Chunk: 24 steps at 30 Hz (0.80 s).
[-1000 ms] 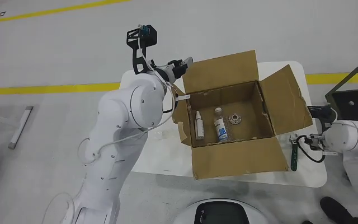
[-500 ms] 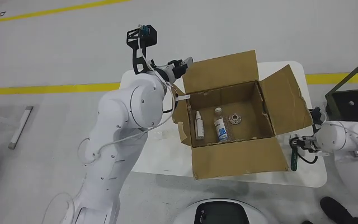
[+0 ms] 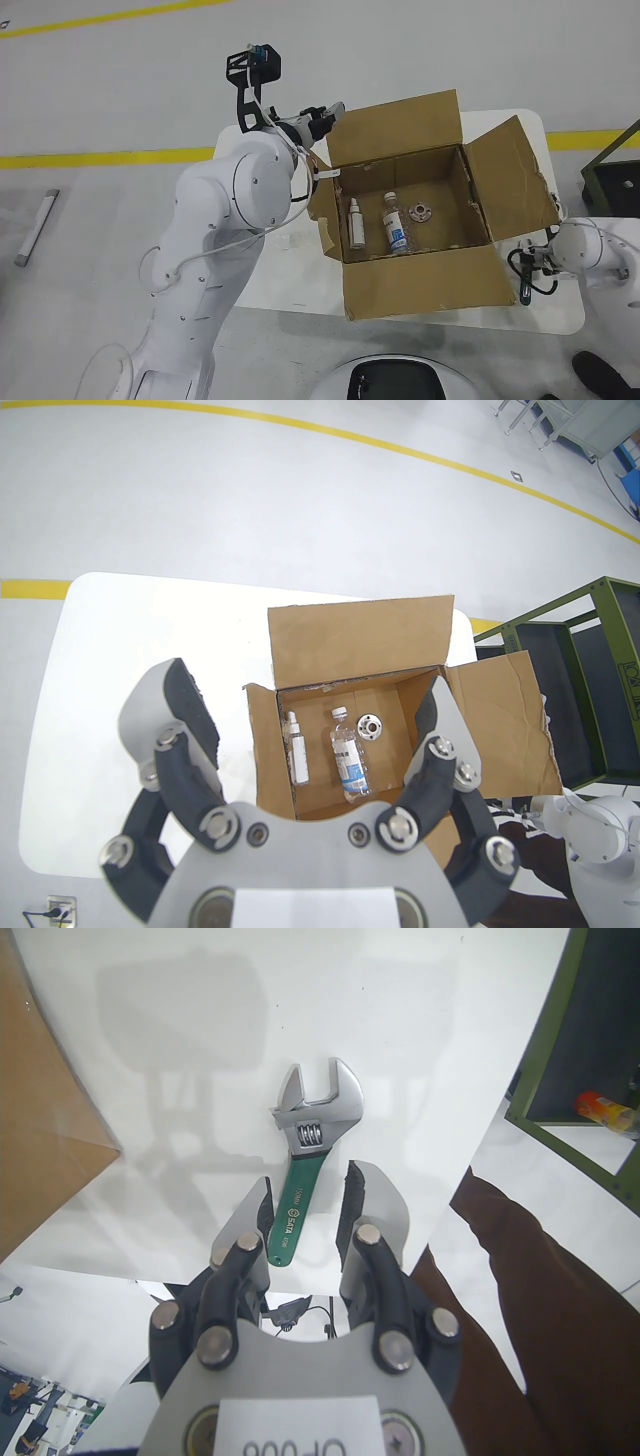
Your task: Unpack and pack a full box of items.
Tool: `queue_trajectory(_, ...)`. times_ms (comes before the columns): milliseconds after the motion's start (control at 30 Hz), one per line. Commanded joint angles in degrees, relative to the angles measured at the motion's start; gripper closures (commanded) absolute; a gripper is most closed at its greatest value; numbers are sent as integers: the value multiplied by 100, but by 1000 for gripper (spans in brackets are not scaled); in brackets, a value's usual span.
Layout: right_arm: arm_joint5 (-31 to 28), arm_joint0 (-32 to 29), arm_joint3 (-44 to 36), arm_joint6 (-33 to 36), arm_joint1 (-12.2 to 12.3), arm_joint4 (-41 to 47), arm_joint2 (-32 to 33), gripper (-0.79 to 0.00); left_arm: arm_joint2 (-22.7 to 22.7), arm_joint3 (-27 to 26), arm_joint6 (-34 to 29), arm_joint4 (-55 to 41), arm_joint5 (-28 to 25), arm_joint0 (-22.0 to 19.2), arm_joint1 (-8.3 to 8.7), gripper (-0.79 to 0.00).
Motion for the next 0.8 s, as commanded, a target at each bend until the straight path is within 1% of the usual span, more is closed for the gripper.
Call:
queue_trajectory(0, 0, 35, 55, 0, -2, -9, -58, -323, 0, 0, 0, 0, 0, 0, 0, -785)
queue_trajectory(200, 0, 65, 134, 0, -7, -65, -120, -323, 0, 0, 0, 0, 0, 0, 0, -785)
queue_trajectory(333, 0, 39, 112, 0, -10, -84, -110, -308, 0, 0, 0, 0, 0, 0, 0, -785)
queue_trajectory(767, 0, -3, 147, 0, -44, -112, -117, -308, 0, 0, 0, 0, 0, 0, 0, -785)
